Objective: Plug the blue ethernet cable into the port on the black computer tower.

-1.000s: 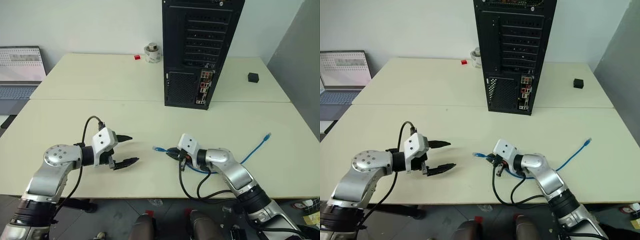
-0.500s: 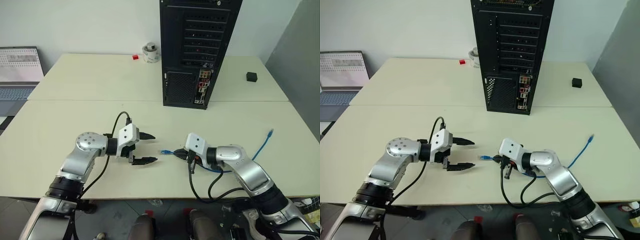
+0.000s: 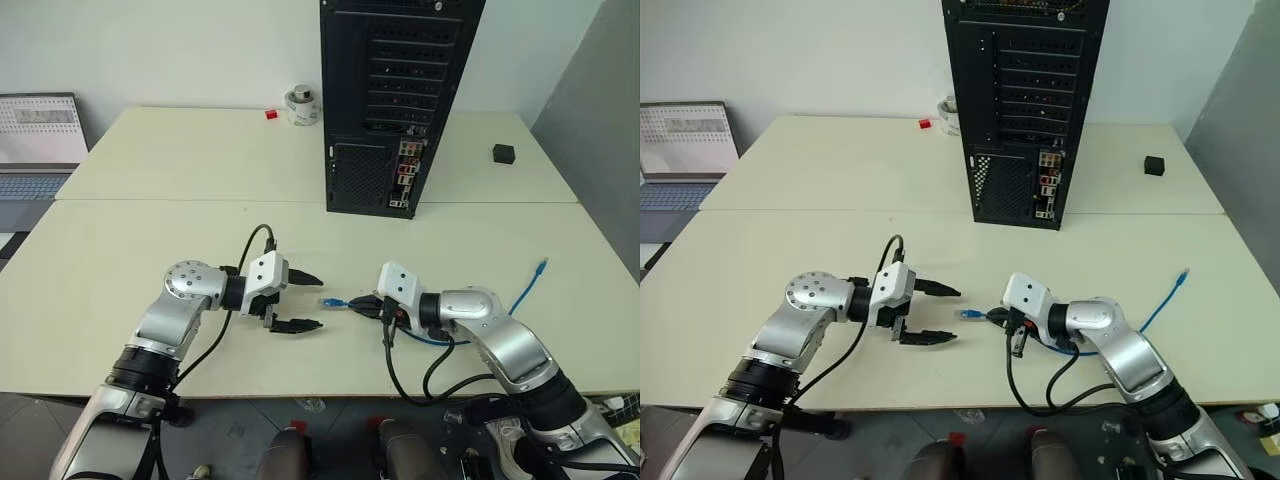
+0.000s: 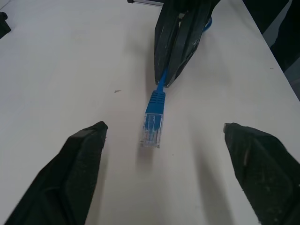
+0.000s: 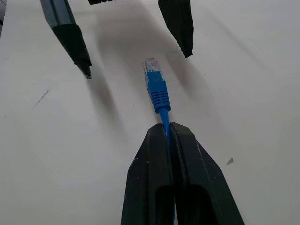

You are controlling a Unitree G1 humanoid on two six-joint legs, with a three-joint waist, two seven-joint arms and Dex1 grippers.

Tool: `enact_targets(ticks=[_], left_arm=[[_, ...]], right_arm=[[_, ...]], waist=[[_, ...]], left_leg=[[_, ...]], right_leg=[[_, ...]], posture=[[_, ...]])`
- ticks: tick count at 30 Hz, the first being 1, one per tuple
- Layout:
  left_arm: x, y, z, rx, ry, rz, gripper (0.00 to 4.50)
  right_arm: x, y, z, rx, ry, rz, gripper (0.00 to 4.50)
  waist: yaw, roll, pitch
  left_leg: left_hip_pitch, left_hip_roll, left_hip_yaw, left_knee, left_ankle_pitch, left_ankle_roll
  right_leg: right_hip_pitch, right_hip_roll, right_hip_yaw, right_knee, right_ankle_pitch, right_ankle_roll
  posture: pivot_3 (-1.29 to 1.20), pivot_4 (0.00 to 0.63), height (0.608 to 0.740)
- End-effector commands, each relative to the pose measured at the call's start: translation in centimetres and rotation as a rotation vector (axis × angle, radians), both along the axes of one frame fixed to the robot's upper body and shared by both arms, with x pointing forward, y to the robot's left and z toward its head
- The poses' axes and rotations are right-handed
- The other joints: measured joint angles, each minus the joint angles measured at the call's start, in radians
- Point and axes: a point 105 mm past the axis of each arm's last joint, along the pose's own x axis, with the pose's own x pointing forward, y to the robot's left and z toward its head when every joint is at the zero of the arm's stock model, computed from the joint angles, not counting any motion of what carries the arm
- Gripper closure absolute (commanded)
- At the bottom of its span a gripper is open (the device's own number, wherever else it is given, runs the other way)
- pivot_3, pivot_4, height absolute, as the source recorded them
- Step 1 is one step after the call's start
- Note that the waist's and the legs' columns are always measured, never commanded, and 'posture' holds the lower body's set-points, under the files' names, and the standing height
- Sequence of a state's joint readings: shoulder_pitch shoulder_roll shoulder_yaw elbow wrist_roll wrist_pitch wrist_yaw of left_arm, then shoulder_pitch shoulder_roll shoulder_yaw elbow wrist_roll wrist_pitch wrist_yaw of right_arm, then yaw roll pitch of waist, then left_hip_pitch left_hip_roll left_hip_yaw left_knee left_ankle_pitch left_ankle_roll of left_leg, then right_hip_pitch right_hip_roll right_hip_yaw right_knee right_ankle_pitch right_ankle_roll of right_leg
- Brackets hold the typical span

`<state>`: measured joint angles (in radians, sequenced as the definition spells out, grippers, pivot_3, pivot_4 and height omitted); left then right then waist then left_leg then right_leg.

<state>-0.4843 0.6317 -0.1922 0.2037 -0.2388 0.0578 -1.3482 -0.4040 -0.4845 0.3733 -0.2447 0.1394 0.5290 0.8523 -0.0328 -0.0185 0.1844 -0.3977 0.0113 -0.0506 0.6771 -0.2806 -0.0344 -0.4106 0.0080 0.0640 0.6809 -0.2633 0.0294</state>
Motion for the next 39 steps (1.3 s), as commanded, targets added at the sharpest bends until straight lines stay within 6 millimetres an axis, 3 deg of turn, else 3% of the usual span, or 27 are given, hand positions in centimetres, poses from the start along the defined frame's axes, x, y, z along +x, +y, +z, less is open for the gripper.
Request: enact_targets(ticks=[1, 13, 21, 27, 31, 35, 39], left_arm=[[0.1, -0.1, 0.7, -0.016, -0.019, -0.015, 1.38], [0.6, -1.1, 0.7, -0.042, -0.029, -0.03, 4.18], [0.7, -1.0, 0.7, -0.041, -0.057, -0.029, 4.22], [0.7, -0.9, 1.2, -0.042, -0.147, -0.024, 4.22], [0.6, -1.4, 2.0, -0.067, -0.342, -0.023, 4.22], [0.2, -1.3, 1.8, -0.056, -0.543, -0.057, 4.22], [0.0, -1.3, 2.5, -0.046, -0.908, -0.096, 4.22]], right_arm=[[-0.5, 0.4, 1.9, 0.034, -0.047, 0.041, 4.5], [-1.1, 0.6, 2.3, 0.036, -0.045, 0.067, 4.5], [-1.3, 0.6, 2.1, 0.025, -0.032, 0.083, 4.5], [-1.0, 0.1, 2.3, 0.021, -0.055, 0.096, 3.11], [-1.0, -1.6, 3.7, 0.061, -0.012, 0.091, 2.03], [-1.2, -2.9, 5.2, 0.147, 0.033, 0.061, 2.03], [-1.3, -3.6, 6.0, 0.207, 0.062, 0.021, 2.03]], waist=[[0.0, 0.0, 0.0], [0.0, 0.0, 0.0], [0.0, 0.0, 0.0], [0.0, 0.0, 0.0], [0.001, 0.0, 0.0], [0.003, 0.0, 0.0], [0.004, 0.0, 0.0]], left_leg=[[0.0, 0.0, 0.0, 0.0, 0.0, 0.0], [0.0, 0.0, 0.0, 0.0, 0.0, 0.0], [0.0, 0.0, 0.0, 0.0, 0.0, 0.0], [0.0, 0.0, -0.001, 0.0, 0.0, 0.0], [0.0, 0.0, -0.002, 0.0, 0.0, 0.0], [0.0, 0.0, -0.002, 0.0, 0.0, 0.0], [0.0, 0.0, -0.002, 0.0, 0.0, 0.0]], right_leg=[[0.0, 0.0, 0.0, 0.0, 0.0, 0.0], [0.0, 0.0, 0.0, 0.0, 0.0, 0.0], [0.0, 0.0, 0.0, 0.0, 0.0, 0.0], [0.0, 0.0, 0.0, 0.0, 0.0, 0.0], [0.0, -0.001, 0.0, 0.0, 0.0, 0.0], [0.0, -0.002, 0.0, 0.0, 0.0, 0.0], [0.0, -0.002, 0.0, 0.0, 0.0, 0.0]], posture=[[0.0, 0.15, 0.74], [0.0, 0.15, 0.74], [0.0, 0.15, 0.74], [0.0, 0.15, 0.74], [0.0, 0.15, 0.74], [0.0, 0.15, 0.74], [0.0, 0.15, 0.74]])
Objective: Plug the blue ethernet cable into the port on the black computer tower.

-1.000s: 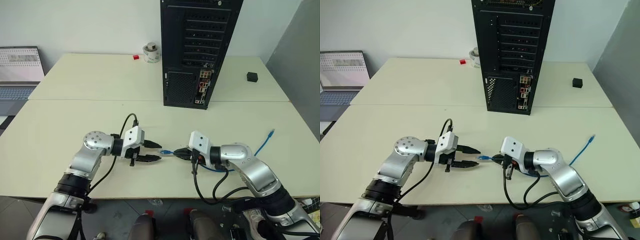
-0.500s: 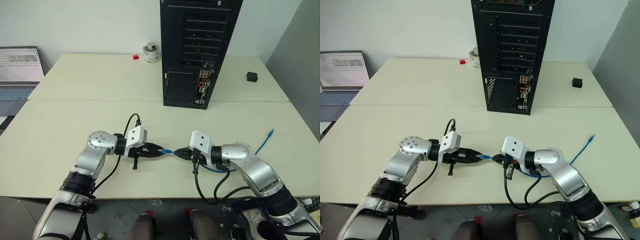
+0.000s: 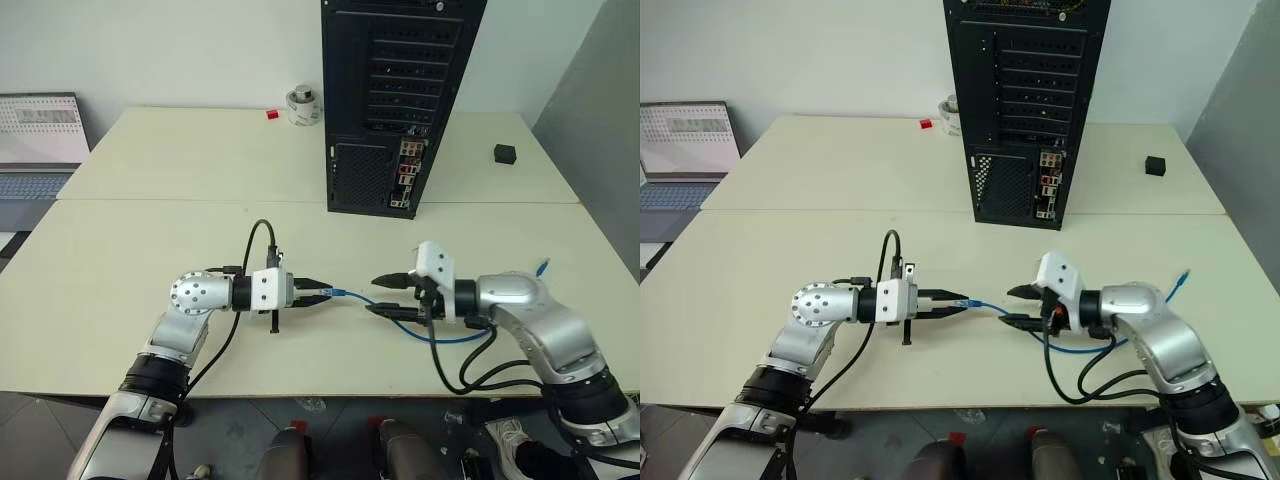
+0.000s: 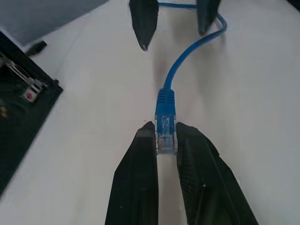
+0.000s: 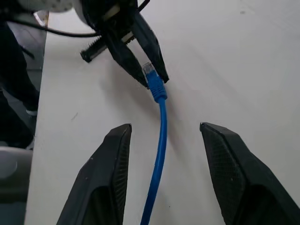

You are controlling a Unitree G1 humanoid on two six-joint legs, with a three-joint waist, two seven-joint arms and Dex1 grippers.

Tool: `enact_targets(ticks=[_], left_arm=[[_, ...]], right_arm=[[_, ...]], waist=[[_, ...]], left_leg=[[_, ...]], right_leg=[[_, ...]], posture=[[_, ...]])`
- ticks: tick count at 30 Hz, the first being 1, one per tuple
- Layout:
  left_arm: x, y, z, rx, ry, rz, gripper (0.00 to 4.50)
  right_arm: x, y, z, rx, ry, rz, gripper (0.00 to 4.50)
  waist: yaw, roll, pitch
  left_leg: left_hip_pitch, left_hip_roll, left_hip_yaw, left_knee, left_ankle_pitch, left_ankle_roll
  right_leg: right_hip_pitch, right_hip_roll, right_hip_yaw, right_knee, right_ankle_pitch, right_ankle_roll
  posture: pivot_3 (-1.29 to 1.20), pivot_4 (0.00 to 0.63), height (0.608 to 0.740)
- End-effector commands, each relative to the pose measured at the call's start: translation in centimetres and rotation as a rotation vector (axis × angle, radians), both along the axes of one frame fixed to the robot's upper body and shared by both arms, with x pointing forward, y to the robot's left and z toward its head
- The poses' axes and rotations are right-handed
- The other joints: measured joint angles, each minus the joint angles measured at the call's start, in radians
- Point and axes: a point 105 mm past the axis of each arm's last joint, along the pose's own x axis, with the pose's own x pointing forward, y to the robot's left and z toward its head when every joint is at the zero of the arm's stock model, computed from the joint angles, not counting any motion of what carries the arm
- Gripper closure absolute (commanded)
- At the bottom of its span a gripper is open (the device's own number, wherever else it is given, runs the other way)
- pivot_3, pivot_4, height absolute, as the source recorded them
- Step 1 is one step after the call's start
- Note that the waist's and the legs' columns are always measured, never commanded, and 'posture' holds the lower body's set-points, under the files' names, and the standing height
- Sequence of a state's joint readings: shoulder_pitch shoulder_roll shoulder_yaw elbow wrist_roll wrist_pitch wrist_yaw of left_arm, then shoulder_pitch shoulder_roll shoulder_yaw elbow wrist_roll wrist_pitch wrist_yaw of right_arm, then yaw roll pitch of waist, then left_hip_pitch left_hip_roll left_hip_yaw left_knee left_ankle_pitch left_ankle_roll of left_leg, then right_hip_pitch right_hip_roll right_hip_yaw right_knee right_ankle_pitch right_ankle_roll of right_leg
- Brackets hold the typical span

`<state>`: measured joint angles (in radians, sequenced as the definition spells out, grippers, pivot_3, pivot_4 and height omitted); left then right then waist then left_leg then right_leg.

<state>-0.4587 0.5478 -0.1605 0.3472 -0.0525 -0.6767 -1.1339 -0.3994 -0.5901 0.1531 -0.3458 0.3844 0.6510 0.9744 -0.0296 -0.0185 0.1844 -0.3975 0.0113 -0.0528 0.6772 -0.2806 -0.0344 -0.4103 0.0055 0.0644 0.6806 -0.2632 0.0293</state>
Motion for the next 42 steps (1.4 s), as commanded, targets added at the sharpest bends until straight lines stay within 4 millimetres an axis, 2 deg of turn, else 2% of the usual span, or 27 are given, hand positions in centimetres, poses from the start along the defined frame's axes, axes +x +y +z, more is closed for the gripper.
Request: enact_targets(ticks=[1, 5, 11, 21, 32, 35, 42], left_arm=[[-0.1, 0.2, 1.4, -0.003, -0.346, -0.028, 4.22], [-0.5, 0.1, 1.8, 0.0, -0.558, -0.066, 4.22], [-0.4, -0.7, 3.1, -0.042, -0.695, -0.09, 4.22], [-0.4, -1.1, 4.0, -0.071, -0.773, -0.114, 4.22], [-0.2, -0.9, 4.3, -0.065, -0.797, -0.098, 4.22], [-0.2, -0.9, 4.3, -0.064, -0.801, -0.095, 4.22], [-0.2, -0.9, 4.5, -0.067, -0.811, -0.086, 4.22]], right_arm=[[-0.5, -0.1, 1.6, 0.076, 0.002, -0.008, 2.03], [-0.8, 0.8, 2.1, 0.142, 0.035, -0.013, 2.03], [-0.5, 2.2, 2.1, 0.188, 0.066, -0.014, 2.03], [0.2, 3.7, 2.4, 0.246, 0.119, 0.018, 2.03], [0.7, 3.6, 2.7, 0.291, 0.162, 0.014, 2.03], [0.8, 3.6, 2.8, 0.303, 0.167, 0.013, 2.49], [0.9, 3.8, 2.9, 0.315, 0.171, 0.008, 4.21]], waist=[[0.001, 0.0, 0.0], [0.001, 0.0, 0.0], [0.001, 0.0, 0.0], [0.0, 0.0, 0.0], [0.0, 0.0, 0.0], [0.0, 0.0, 0.0], [0.0, 0.0, 0.0]], left_leg=[[0.0, 0.0, 0.0, 0.0, 0.0, 0.0], [0.0, -0.001, 0.0, 0.0, 0.0, 0.0], [-0.001, -0.001, 0.001, 0.0, 0.0, 0.0], [-0.001, -0.001, 0.001, 0.0, 0.0, 0.0], [-0.001, -0.001, 0.001, 0.0, 0.0, 0.0], [-0.001, -0.001, 0.001, 0.0, 0.0, 0.0], [-0.001, -0.001, 0.001, 0.0, 0.0, 0.0]], right_leg=[[0.0, 0.0, 0.0, 0.0, 0.0, 0.0], [0.0, 0.0, 0.0, 0.0, 0.0, 0.0], [0.0, 0.0, -0.001, 0.0, 0.0, 0.0], [0.0, 0.0, -0.002, 0.001, 0.0, 0.0], [0.0, 0.0, -0.002, 0.001, 0.0, 0.0], [0.0, 0.0, -0.003, 0.001, 0.0, 0.0], [0.0, 0.0, -0.002, 0.001, 0.0, 0.0]], posture=[[0.0, 0.15, 0.74], [0.0, 0.15, 0.74], [0.0, 0.15, 0.74], [0.0, 0.15, 0.74], [0.0, 0.15, 0.74], [0.0, 0.15, 0.74], [0.0, 0.15, 0.74]])
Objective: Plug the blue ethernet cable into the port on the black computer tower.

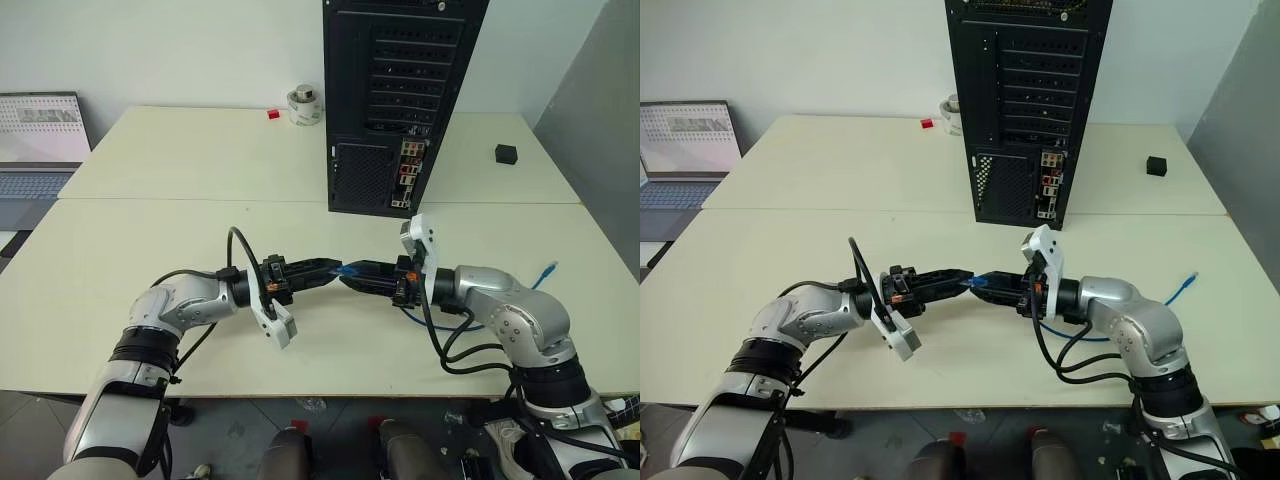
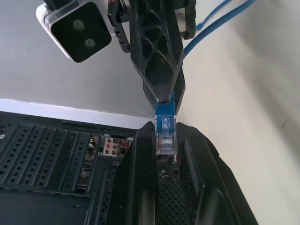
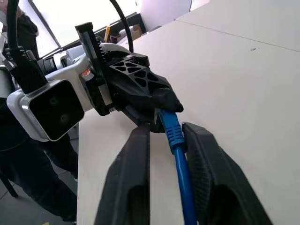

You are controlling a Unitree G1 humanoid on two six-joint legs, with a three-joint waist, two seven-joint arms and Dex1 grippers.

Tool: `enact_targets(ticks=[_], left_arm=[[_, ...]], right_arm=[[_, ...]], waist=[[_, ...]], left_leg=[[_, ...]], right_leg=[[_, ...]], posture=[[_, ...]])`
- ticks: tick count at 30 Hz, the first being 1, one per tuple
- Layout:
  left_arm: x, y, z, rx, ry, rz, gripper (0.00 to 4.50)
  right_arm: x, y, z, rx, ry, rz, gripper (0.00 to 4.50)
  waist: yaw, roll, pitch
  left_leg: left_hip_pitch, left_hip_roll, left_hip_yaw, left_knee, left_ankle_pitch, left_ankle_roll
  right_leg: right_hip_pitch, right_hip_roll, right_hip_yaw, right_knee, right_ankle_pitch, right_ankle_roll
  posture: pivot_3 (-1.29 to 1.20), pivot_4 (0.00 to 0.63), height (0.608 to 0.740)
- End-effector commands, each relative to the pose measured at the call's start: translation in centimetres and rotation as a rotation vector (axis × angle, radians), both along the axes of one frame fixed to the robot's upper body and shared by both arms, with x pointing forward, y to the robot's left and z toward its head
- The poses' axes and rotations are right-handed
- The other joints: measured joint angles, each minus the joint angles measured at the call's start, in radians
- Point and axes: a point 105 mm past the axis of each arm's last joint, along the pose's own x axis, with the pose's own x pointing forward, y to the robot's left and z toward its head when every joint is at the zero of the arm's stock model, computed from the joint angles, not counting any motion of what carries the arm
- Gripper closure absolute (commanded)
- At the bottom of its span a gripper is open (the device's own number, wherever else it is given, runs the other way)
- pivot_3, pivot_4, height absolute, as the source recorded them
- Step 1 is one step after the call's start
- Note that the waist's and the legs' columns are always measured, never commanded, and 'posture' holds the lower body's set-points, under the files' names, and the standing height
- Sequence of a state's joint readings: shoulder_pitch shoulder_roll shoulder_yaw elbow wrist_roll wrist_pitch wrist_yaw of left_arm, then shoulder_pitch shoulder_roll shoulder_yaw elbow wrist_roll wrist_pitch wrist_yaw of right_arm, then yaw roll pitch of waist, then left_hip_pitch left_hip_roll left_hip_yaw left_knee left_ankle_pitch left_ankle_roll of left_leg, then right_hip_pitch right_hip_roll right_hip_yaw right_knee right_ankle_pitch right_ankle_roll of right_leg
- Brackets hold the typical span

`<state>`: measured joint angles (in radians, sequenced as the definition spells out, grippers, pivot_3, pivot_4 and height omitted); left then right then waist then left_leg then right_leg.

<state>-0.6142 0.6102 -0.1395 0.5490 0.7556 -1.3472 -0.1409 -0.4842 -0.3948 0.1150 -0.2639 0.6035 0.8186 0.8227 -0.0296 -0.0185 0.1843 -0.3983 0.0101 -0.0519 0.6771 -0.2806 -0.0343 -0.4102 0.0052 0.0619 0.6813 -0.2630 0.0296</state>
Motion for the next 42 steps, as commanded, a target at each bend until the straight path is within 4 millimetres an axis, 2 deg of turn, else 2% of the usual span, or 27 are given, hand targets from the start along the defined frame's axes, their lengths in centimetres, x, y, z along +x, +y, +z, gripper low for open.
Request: enact_targets(ticks=[1, 11, 16, 18, 19, 23, 27, 29, 30, 32, 34, 38, 42], left_arm=[[0.0, -0.2, 1.1, -0.01, -0.046, -0.006, 4.22], [-0.1, -0.3, 0.6, 0.001, -0.022, -0.01, 4.22], [0.0, -0.1, 1.0, -0.043, 0.003, 0.002, 4.22], [0.2, 0.0, 1.2, -0.077, 0.03, 0.011, 3.52], [0.3, 0.0, 1.2, -0.081, 0.047, 0.016, 3.45], [0.9, 0.0, 0.7, -0.115, 0.177, 0.055, 2.61], [2.7, 1.1, -0.2, -0.201, 0.412, 0.177, 1.81], [3.7, 2.2, -0.4, -0.26, 0.531, 0.246, 1.4], [4.1, 2.7, -0.4, -0.297, 0.586, 0.275, 1.4], [5.9, 4.1, -0.3, -0.474, 0.804, 0.373, 1.4], [6.3, 4.2, -0.3, -0.55, 0.959, 0.388, 1.4], [7.4, 4.2, 1.6, -0.674, 1.054, 0.431, 1.4], [8.7, 4.1, 3.1, -0.749, 1.099, 0.521, 1.4]], right_arm=[[-0.1, 0.2, 1.3, 0.037, -0.034, 0.015, 4.43], [-0.1, 0.2, 1.1, 0.033, -0.014, 0.026, 4.5], [-0.1, 0.1, 1.0, 0.024, -0.008, 0.032, 4.5], [-0.1, 0.0, 1.0, 0.023, -0.009, 0.034, 4.5], [-0.1, 0.0, 1.0, 0.023, -0.009, 0.034, 4.5], [0.0, -0.1, 1.1, 0.022, -0.019, 0.024, 4.5], [0.7, -0.8, 1.8, 0.033, -0.048, -0.025, 4.5], [1.2, -1.6, 2.3, 0.038, -0.074, -0.073, 4.5], [1.4, -1.9, 2.6, 0.042, -0.084, -0.096, 4.5], [2.5, -3.0, 3.3, 0.057, -0.125, -0.204, 4.5], [3.4, -3.9, 3.9, 0.063, -0.158, -0.3, 4.5], [5.5, -4.6, 4.8, 0.055, -0.223, -0.506, 4.5], [7.2, -4.7, 4.7, -0.039, -0.305, -0.729, 4.5]], waist=[[0.0, 0.0, 0.0], [0.0, 0.0, 0.0], [0.0, 0.0, 0.0], [0.0, 0.0, 0.0], [0.0, 0.0, 0.0], [-0.001, 0.0, 0.0], [-0.003, 0.0, 0.0], [-0.003, 0.0, 0.0], [-0.003, 0.0, 0.0], [-0.003, 0.0, 0.0], [-0.004, 0.0, 0.0], [-0.004, 0.0, 0.0], [-0.004, 0.0, 0.0]], left_leg=[[0.0, 0.0, 0.0, 0.0, 0.0, 0.0], [0.0, 0.0, 0.0, 0.0, 0.0, 0.0], [0.0, 0.0, 0.0, 0.0, 0.0, 0.0], [0.0, 0.0, 0.0, 0.0, 0.0, 0.0], [0.0, 0.0, 0.0, 0.0, 0.0, 0.0], [0.0, 0.0, 0.0, 0.0, 0.0, 0.0], [0.0, 0.0, -0.001, 0.0, 0.0, 0.0], [0.0, 0.0, -0.001, 0.0, 0.0, 0.0], [0.0, 0.0, -0.001, 0.0, 0.0, 0.0], [0.0, 0.0, -0.001, 0.0, 0.0, 0.0], [0.0, 0.0, -0.002, 0.0, 0.0, 0.0], [0.0, 0.0, -0.002, 0.0, 0.0, 0.0], [0.0, 0.0, -0.002, 0.0, 0.0, 0.0]], right_leg=[[0.0, 0.0, 0.0, 0.0, 0.0, 0.0], [0.0, 0.0, 0.0, 0.0, 0.0, 0.0], [0.0, 0.0, 0.0, 0.0, 0.0, 0.0], [0.0, 0.0, 0.0, 0.0, 0.0, 0.0], [0.0, 0.0, 0.0, 0.0, 0.0, 0.0], [0.0, 0.0, 0.0, 0.0, 0.0, 0.0], [0.0, 0.0, 0.0, 0.0, 0.0, 0.0], [0.0, 0.0, 0.0, 0.0, 0.0, 0.0], [0.0, 0.0, 0.0, 0.0, 0.0, 0.0], [0.0, 0.0, 0.0, 0.0, 0.0, 0.0], [0.0, 0.0, 0.0, 0.0, 0.0, 0.0], [0.0, 0.001, 0.0, 0.0, 0.0, 0.0], [0.0, 0.001, 0.0, 0.001, 0.0, 0.0]], posture=[[0.0, 0.15, 0.74], [0.0, 0.15, 0.74], [0.0, 0.15, 0.74], [0.0, 0.15, 0.74], [0.0, 0.15, 0.74], [0.0, 0.15, 0.74], [0.0, 0.15, 0.74], [0.0, 0.15, 0.74], [0.0, 0.15, 0.74], [0.0, 0.15, 0.74], [0.0, 0.15, 0.74], [0.0, 0.15, 0.74], [0.0, 0.15, 0.74]])
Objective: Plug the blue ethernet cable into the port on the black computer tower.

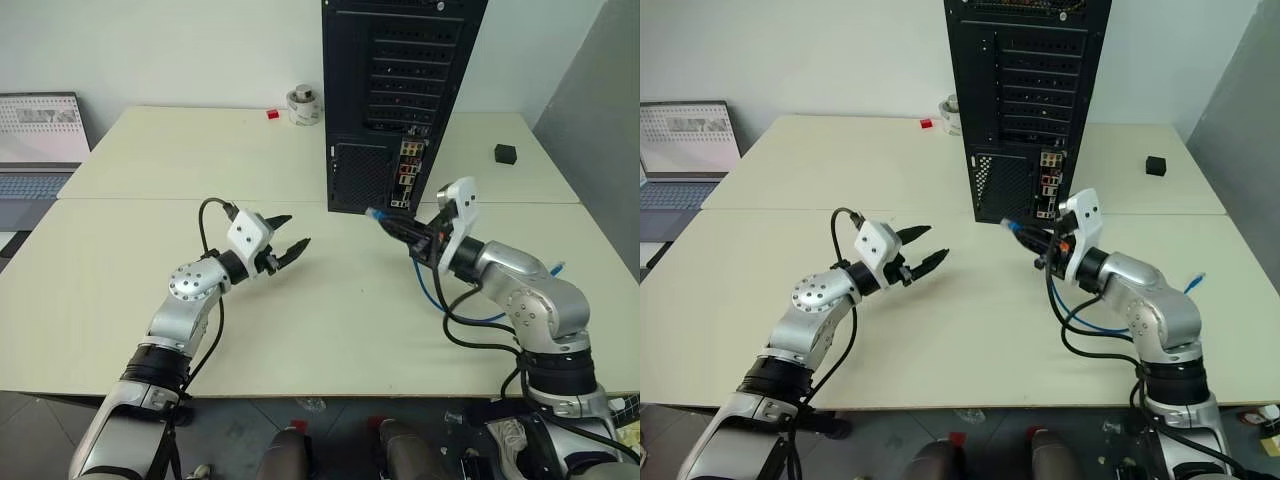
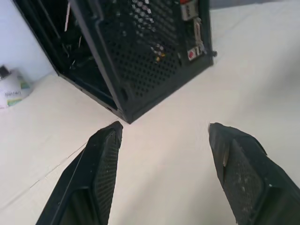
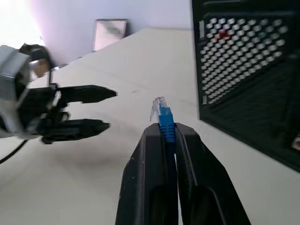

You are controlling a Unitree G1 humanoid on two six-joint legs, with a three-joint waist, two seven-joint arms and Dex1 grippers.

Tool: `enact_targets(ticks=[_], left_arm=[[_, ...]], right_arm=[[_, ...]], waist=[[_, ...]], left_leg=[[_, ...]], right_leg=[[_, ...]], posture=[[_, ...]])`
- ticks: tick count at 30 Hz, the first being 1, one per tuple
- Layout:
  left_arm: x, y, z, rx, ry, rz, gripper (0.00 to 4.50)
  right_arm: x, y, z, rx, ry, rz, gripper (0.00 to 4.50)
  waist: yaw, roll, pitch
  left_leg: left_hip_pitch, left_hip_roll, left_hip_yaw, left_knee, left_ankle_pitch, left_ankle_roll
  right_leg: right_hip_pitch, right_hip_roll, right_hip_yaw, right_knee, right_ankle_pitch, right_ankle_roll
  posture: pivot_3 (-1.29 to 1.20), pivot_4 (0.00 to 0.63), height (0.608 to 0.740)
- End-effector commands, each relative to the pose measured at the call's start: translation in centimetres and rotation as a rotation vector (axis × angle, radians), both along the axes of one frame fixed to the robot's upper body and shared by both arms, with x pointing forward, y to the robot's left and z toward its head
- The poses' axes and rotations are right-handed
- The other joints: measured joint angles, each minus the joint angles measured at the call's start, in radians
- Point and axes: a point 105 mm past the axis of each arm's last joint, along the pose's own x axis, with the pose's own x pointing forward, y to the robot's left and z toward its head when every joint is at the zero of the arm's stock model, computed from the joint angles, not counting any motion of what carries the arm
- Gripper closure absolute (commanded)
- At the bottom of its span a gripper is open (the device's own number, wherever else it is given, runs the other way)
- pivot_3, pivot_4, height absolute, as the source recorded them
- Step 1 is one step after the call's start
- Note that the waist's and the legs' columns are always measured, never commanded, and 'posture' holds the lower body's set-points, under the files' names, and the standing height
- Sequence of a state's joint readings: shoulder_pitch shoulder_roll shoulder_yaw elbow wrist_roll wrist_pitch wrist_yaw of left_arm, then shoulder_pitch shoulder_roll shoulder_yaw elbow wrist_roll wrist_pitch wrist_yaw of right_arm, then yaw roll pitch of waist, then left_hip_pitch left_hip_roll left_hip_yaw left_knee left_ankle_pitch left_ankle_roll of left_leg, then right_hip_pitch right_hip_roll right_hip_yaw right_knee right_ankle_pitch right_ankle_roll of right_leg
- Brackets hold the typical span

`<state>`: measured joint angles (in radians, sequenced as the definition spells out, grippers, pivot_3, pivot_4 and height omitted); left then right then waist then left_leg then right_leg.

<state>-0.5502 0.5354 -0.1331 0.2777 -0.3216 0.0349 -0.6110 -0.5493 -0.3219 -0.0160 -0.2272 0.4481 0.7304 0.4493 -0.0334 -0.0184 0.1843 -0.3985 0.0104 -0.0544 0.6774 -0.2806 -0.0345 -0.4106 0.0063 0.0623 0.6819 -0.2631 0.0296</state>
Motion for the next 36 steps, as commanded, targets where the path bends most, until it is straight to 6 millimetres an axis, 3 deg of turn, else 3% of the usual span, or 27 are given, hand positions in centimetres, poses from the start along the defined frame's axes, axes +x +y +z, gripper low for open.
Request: enact_targets(ticks=[1, 10, 20, 36], left_arm=[[1.3, 0.2, 3.3, -0.052, 0.004, 0.105, 1.4], [2.6, 0.1, 4.4, -0.006, 0.039, 0.193, 1.4], [2.5, -1.4, 5.2, 0.013, 0.018, 0.136, 1.4], [2.3, -1.7, 5.1, 0.017, 0.019, 0.113, 1.4]], right_arm=[[1.7, -0.5, 1.4, -0.099, -0.132, -0.276, 4.5], [3.4, -0.2, 1.9, -0.042, -0.246, -0.691, 4.5], [5.1, 1.1, 2.1, 0.041, -0.215, -0.747, 4.5], [6.0, 1.5, 1.9, 0.083, -0.189, -0.754, 4.5]], waist=[[0.0, 0.0, 0.0], [0.0, 0.0, 0.0], [-0.001, 0.0, 0.0], [-0.005, 0.0, 0.0]], left_leg=[[0.0, 0.0, 0.0, 0.0, 0.0, 0.0], [-0.001, 0.0, 0.003, -0.001, 0.0, -0.001], [-0.001, 0.0, 0.004, -0.001, 0.0, -0.001], [-0.001, 0.0, 0.004, -0.001, 0.0, -0.001]], right_leg=[[0.0, 0.0, 0.0, 0.0, 0.0, 0.0], [-0.004, 0.0, 0.003, 0.001, 0.0, 0.0], [-0.004, 0.0, 0.004, 0.001, 0.0, 0.0], [-0.005, 0.0, 0.004, 0.001, 0.0, 0.0]], posture=[[0.0, 0.15, 0.74], [0.0, 0.15, 0.74], [0.0, 0.15, 0.74], [0.0, 0.15, 0.74]])
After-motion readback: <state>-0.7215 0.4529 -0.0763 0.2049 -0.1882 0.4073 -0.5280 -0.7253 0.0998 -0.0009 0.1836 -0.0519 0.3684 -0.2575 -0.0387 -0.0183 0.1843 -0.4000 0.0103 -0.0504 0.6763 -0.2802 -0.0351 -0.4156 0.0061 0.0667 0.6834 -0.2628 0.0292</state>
